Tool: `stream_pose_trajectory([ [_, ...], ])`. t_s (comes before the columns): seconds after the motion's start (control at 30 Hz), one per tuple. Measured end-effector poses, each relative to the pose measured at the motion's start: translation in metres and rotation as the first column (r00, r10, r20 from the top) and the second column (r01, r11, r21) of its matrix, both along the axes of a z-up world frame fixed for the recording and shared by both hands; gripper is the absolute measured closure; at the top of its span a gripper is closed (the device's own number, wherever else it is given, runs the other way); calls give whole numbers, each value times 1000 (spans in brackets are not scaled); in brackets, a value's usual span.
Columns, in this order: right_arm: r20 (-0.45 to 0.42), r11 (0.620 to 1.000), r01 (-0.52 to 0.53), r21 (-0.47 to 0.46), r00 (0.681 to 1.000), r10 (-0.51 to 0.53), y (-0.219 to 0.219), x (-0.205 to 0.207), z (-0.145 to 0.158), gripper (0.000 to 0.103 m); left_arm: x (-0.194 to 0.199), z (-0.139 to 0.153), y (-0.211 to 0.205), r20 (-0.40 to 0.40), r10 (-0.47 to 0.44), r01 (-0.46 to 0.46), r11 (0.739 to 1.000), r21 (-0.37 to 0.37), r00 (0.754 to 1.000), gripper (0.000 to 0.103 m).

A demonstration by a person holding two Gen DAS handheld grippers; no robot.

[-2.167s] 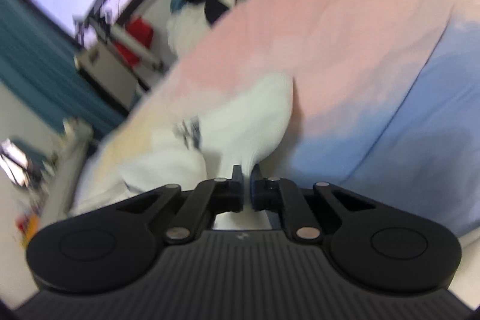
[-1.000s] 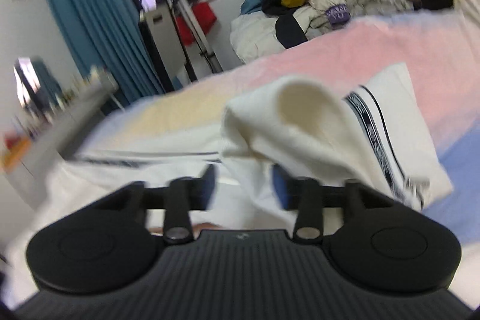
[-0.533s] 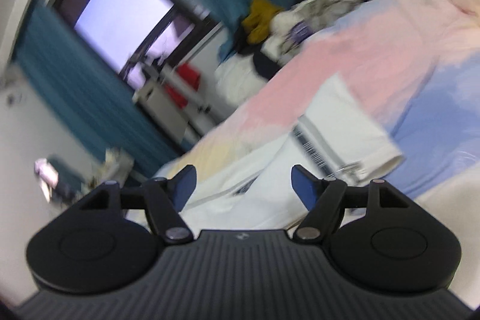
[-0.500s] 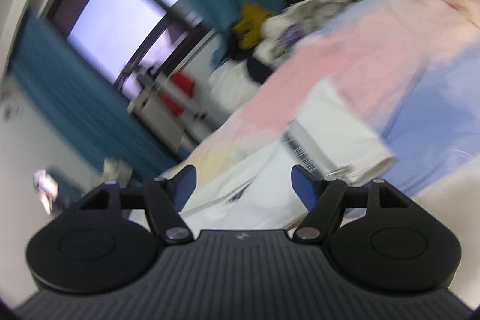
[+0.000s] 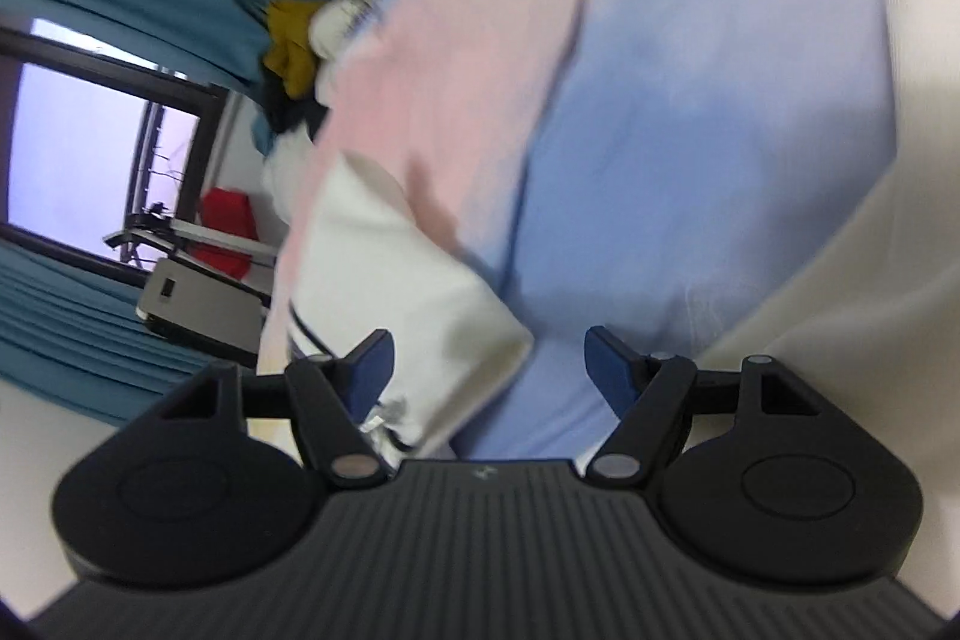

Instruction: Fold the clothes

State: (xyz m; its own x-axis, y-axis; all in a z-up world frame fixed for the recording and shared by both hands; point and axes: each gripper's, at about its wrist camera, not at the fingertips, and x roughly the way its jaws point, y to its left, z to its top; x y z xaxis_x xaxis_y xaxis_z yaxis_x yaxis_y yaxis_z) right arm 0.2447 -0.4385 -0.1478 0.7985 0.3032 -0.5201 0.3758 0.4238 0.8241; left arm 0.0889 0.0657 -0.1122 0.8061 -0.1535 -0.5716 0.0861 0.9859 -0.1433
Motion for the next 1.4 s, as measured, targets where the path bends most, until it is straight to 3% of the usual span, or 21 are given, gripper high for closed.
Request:
stream_pose_trajectory([
  [0.2, 78, 996, -84, 13, 994, 83, 31, 30, -7, 32, 6, 1, 0, 0, -12, 12, 999, -37, 1000, 17],
  [0.27, 83, 997, -69, -18, 994, 70, 41, 38, -10, 49, 7, 1, 0, 4, -30, 30, 998, -51, 1000, 16],
  [0.3, 68, 993, -58, -101, 996, 65, 47, 40, -5, 73, 8, 0, 0, 3, -34, 35, 998, -51, 999, 16],
  [0.33, 52, 982, -47, -186, 997, 58, 54, 42, 0, 84, 8, 0, 0, 2, -39, 39, 998, -51, 999, 16],
  [0.47, 117, 948, 57, -315, 993, -21, 55, 37, 36, 91, 8, 1, 3, 2, -42, 42, 996, -80, 999, 16],
  [0.53, 155, 908, 103, -407, 987, -42, 48, 39, 63, 91, 7, 4, 5, 15, -50, 52, 993, -110, 999, 16],
  [0.6, 180, 834, 132, -536, 983, -39, 36, 48, 91, 91, 3, 10, 4, 53, -75, 81, 988, -132, 996, 16],
  [0.63, 172, 755, 129, -643, 985, -22, 32, 57, 105, 91, 1, 13, 3, 76, -90, 100, 986, -137, 993, 16],
  [0.77, 35, 522, 48, -852, 999, -35, -7, 99, 120, 91, 1, 22, -6, 138, -159, 177, 975, -133, 978, 16],
  [0.9, -104, 388, -99, -916, 995, 8, -44, 125, 97, 90, 7, 19, -11, 141, -196, 215, 967, -137, 970, 16],
  [0.97, -121, 363, -125, -923, 992, 32, -58, 122, 86, 88, 12, 15, -10, 127, -200, 218, 964, -150, 972, 16],
  [1.0, -121, 361, -123, -924, 992, 28, -64, 116, 82, 85, 14, 14, -10, 127, -203, 221, 963, -154, 971, 16],
  [1.1, -110, 429, -108, -897, 994, 22, -74, 109, 78, 83, 19, 12, -9, 126, -205, 225, 959, -172, 971, 16],
  [1.17, -48, 512, -34, -858, 999, -15, -78, 92, 84, 68, 19, 14, -6, 123, -201, 222, 957, -186, 972, 16],
  [1.2, -18, 552, 5, -834, 999, -35, -80, 84, 88, 49, 18, 15, -4, 124, -196, 217, 957, -193, 973, 16],
  [1.23, 25, 615, 54, -787, 998, -55, -83, 69, 90, 30, 18, 16, -3, 123, -190, 211, 957, -197, 974, 16],
  [1.3, 78, 730, 132, -670, 991, -108, -84, 40, 90, 22, 16, 19, -2, 125, -174, 196, 960, -198, 977, 16],
  [1.4, 40, 874, 146, -464, 989, -144, -67, 0, 76, 23, 12, 23, -2, 123, -145, 163, 974, -157, 982, 16],
])
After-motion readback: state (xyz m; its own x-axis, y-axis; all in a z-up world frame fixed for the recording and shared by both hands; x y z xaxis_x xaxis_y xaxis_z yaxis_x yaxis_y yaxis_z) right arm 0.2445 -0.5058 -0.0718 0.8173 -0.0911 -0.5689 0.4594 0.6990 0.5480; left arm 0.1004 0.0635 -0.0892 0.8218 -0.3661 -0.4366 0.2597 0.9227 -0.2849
